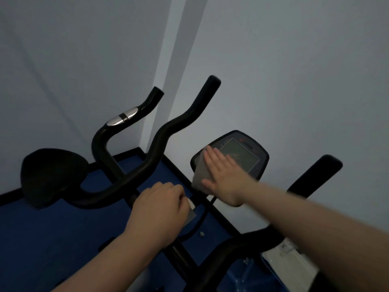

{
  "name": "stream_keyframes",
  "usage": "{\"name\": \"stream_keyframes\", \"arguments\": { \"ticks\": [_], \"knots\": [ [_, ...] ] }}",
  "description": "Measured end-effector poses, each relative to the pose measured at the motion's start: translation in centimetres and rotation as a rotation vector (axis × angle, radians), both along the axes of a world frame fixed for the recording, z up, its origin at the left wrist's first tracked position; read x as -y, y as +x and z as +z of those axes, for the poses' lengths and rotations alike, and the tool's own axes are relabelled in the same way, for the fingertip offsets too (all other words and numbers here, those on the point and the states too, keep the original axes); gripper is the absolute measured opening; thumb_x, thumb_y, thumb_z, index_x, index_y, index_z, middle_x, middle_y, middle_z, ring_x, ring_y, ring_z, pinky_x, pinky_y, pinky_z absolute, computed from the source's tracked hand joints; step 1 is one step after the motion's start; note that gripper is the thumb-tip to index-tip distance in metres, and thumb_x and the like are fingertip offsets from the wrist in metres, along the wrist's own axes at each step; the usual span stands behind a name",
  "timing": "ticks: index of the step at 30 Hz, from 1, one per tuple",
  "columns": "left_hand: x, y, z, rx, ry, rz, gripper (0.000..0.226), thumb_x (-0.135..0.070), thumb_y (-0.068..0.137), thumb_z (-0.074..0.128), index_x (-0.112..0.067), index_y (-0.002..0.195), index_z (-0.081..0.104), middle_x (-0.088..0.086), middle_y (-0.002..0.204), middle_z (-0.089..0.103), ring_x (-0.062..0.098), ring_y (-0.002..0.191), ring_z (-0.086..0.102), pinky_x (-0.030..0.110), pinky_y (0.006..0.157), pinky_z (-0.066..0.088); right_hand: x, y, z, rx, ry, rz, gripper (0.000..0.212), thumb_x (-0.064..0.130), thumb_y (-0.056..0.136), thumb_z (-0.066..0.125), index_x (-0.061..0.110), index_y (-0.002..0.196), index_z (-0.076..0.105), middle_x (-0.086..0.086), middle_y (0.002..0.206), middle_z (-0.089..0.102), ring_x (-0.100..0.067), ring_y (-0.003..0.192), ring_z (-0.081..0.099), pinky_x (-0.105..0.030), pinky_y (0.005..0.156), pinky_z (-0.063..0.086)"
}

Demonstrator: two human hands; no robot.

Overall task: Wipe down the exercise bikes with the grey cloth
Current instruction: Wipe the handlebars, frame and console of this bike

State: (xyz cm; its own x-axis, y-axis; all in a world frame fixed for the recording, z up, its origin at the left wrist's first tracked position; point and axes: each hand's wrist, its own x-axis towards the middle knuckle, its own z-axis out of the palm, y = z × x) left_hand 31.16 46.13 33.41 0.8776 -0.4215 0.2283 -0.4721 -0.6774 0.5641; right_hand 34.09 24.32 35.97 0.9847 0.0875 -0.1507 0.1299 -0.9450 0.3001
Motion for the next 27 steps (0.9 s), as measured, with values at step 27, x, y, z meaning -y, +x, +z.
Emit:
{"name": "stream_keyframes", "arguments": {
  "ticks": [27],
  "knots": [
    [-0.5, -0.3, 0.6, -0.006, 0.030, 0.006, 0.024, -0.035, 0.097, 0.038, -0.027, 0.091, 0.059, -0.011, 0.090, 0.057, 0.009, 0.086, 0.051, 0.024, 0.069, 0.035, -1.2, 1.6, 0.1, 0.683, 0.352, -1.002, 0.074, 0.047, 0.100, 0.023, 0.004, 0.150, -0.010, -0.012, 0.160, -0.013, -0.027, 0.147, -0.010, -0.041, 0.119, -0.005]
  ]
}}
